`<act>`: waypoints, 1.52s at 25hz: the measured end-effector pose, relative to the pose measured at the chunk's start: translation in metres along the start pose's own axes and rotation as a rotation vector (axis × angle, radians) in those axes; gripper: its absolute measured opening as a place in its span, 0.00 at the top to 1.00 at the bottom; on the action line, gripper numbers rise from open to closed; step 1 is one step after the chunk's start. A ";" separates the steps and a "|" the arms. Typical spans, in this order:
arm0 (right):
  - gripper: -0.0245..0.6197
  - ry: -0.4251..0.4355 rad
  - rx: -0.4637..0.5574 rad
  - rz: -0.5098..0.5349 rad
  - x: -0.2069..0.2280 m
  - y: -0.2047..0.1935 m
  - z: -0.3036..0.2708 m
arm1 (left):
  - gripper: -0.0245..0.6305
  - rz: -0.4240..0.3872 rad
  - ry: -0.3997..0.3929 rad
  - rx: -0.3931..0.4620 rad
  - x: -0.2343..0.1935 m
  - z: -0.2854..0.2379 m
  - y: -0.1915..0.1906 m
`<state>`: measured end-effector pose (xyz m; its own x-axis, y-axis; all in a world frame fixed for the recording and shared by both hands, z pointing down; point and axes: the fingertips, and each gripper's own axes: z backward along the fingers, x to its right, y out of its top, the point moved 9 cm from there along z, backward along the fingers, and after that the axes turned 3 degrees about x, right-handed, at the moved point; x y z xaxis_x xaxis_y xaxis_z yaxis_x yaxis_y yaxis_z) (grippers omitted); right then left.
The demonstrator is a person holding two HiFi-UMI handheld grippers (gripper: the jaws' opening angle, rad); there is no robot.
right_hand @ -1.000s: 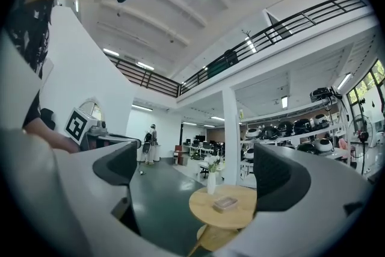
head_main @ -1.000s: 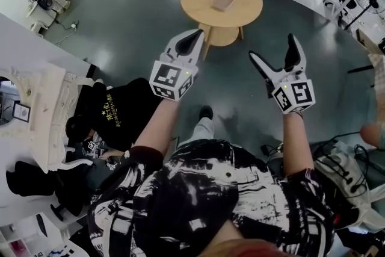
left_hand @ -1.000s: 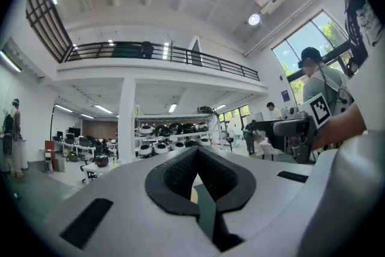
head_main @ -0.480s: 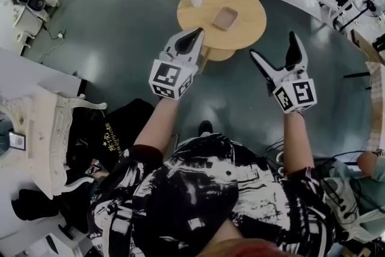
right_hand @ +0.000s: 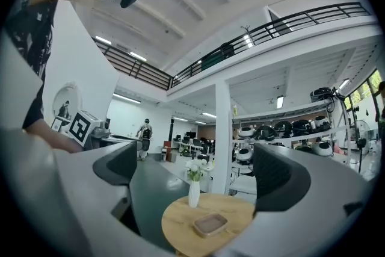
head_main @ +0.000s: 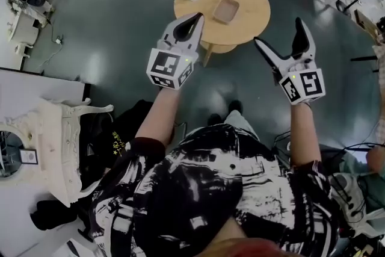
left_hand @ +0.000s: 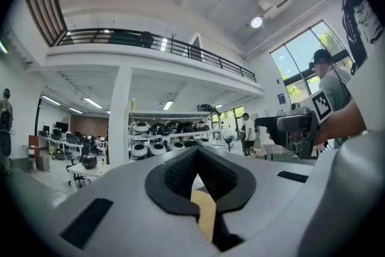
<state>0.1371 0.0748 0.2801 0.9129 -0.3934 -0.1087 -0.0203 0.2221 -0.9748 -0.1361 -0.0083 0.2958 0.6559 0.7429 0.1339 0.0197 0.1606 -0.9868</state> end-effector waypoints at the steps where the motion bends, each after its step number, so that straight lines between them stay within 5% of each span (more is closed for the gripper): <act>1: 0.07 0.001 0.002 0.002 0.005 -0.002 -0.002 | 0.96 0.000 -0.002 0.001 0.000 -0.006 -0.002; 12: 0.07 0.029 0.054 -0.013 0.064 -0.025 -0.062 | 0.96 -0.047 0.025 -0.007 -0.034 -0.067 -0.008; 29: 0.07 0.184 0.026 -0.039 0.238 -0.079 -0.237 | 0.96 -0.054 0.141 -0.028 -0.124 -0.266 -0.031; 38: 0.07 0.227 -0.007 -0.052 0.251 -0.099 -0.296 | 0.96 -0.051 0.187 -0.062 -0.165 -0.273 -0.039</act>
<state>0.2475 -0.3102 0.2916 0.7978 -0.5947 -0.0989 0.0203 0.1904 -0.9815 -0.0384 -0.3145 0.2878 0.7815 0.6001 0.1706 0.0995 0.1501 -0.9837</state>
